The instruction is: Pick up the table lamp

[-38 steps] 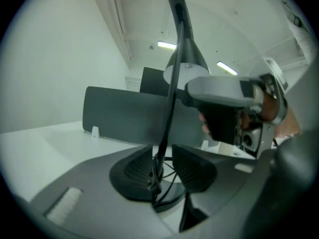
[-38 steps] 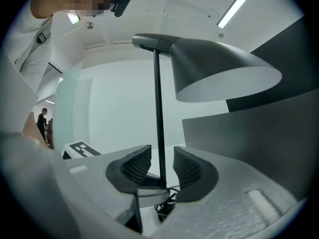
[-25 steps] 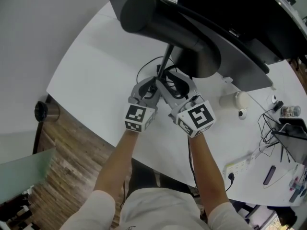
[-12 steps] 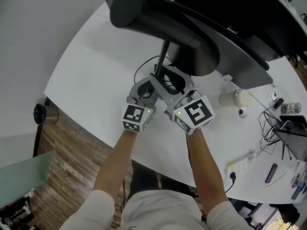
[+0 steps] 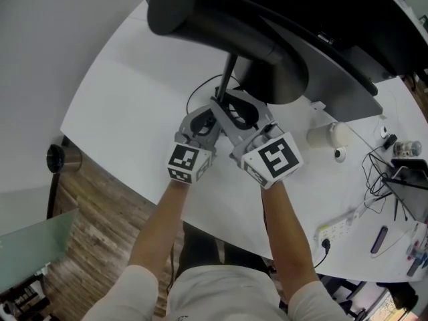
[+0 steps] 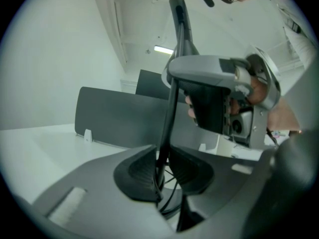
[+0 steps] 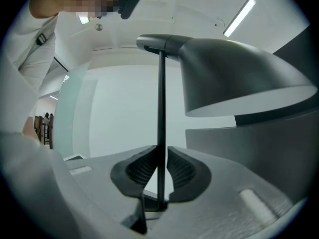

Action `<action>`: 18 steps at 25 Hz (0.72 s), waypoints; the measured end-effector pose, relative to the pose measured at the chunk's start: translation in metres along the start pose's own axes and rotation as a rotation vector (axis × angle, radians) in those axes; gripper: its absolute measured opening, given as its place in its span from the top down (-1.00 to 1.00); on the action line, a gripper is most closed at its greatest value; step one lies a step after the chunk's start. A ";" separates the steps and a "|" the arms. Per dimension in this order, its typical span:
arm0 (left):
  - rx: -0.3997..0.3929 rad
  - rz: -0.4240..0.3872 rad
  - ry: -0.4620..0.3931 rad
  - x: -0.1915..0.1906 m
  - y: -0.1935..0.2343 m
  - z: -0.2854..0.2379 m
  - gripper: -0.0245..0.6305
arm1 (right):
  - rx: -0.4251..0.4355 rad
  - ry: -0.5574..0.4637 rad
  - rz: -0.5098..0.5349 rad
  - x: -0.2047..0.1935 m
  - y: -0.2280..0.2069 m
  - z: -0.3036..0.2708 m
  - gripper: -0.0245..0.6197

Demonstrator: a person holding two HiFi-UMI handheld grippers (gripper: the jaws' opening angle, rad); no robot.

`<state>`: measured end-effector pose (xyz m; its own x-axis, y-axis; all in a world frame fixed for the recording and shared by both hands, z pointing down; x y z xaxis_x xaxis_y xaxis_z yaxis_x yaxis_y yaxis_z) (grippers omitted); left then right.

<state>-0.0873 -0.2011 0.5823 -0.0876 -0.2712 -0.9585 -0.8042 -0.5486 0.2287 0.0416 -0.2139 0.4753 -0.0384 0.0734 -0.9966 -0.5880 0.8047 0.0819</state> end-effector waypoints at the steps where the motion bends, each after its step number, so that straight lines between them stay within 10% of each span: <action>1: -0.001 -0.001 0.002 0.000 0.000 0.000 0.71 | -0.001 -0.002 0.001 0.000 0.001 0.000 0.77; 18: -0.051 0.015 -0.002 0.001 0.005 -0.001 0.72 | -0.016 -0.006 0.002 0.001 0.002 0.000 0.81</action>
<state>-0.0906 -0.2043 0.5827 -0.1000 -0.2782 -0.9553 -0.7715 -0.5846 0.2510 0.0404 -0.2124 0.4741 -0.0347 0.0792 -0.9963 -0.6006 0.7951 0.0841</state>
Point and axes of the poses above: the fingertips, and each gripper's own axes: z backward along the fingers, y to its left, x out of its top, the point moved 10 cm from there along z, backward along the fingers, and after that the axes turned 7 degrees about z, right-handed, at the moved point
